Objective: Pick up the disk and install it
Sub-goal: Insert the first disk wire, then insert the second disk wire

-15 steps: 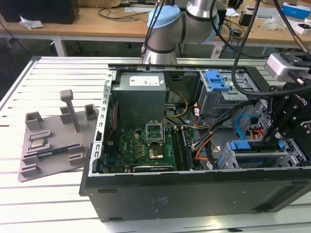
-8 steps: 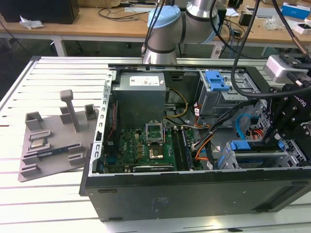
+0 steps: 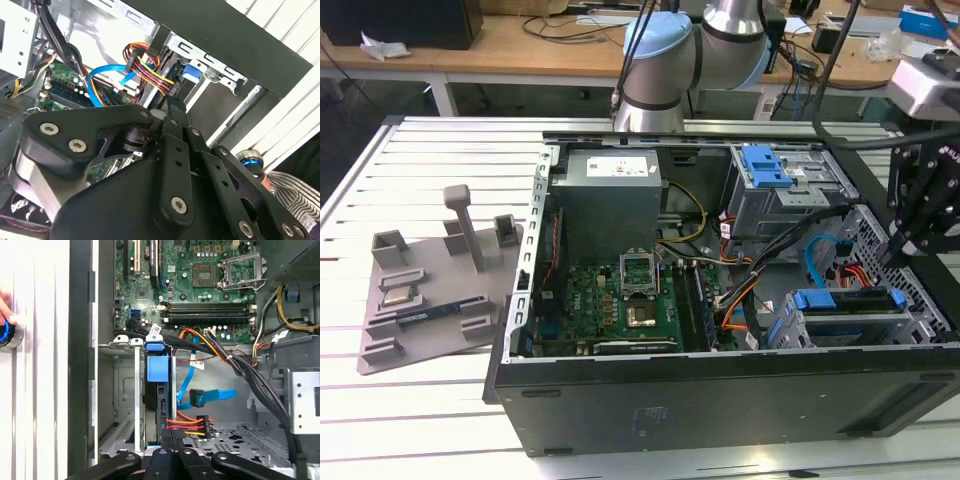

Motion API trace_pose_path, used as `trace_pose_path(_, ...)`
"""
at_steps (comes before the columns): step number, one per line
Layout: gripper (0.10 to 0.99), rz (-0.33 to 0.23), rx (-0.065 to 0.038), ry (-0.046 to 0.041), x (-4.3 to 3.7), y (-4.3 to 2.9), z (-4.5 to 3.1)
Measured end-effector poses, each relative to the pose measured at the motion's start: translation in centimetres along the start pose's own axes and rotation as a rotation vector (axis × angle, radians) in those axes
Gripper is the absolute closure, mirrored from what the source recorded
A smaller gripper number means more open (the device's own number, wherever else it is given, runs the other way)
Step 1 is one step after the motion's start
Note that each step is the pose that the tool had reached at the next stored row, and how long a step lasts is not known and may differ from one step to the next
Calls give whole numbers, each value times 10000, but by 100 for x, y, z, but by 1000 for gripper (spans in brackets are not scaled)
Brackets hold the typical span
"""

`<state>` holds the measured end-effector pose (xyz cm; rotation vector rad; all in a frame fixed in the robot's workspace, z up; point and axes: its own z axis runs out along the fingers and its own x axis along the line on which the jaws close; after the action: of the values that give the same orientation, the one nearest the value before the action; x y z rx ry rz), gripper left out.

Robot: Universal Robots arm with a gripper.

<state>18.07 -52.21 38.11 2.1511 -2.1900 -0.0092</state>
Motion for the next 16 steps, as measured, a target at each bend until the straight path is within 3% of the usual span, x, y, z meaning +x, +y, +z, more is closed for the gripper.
trace_pose_path(3, 980, 0, 0, 0, 5, 5, -95)
trace_pose_path(16, 980, 0, 0, 1, 5, 5, -100)
